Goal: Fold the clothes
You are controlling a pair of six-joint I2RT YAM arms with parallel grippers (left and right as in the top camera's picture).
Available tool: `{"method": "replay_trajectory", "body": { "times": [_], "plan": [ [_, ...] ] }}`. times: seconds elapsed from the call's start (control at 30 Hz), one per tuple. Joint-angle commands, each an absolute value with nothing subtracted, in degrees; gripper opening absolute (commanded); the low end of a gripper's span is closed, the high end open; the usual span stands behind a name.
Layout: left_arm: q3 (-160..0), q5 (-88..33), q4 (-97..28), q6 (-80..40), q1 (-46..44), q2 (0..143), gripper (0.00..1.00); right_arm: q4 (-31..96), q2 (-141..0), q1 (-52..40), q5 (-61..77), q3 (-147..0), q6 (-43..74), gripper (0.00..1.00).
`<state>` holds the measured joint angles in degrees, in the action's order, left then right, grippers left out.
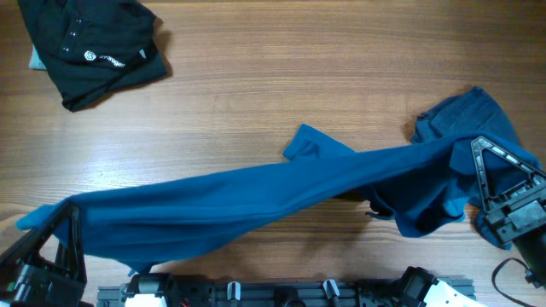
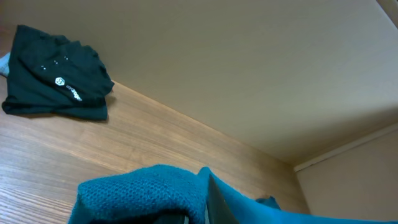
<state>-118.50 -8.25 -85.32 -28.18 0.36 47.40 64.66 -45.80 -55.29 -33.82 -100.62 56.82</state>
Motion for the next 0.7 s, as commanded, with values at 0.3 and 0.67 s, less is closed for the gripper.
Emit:
{"method": "replay_trajectory", "body": {
  "times": [0.3,0.67],
  "plan": [
    [-119.09,-8.73,-84.9,-29.02,0.14,56.03,0.04,65.19,-53.52,-55.05,-42.59,-101.67,60.55,0.04],
    [-119.11,-9.58,-73.14,-28.97,0.14,72.64,0.04,61.25,-66.85,-55.02,-56.45,-101.67,72.23,0.04]
  ]
}}
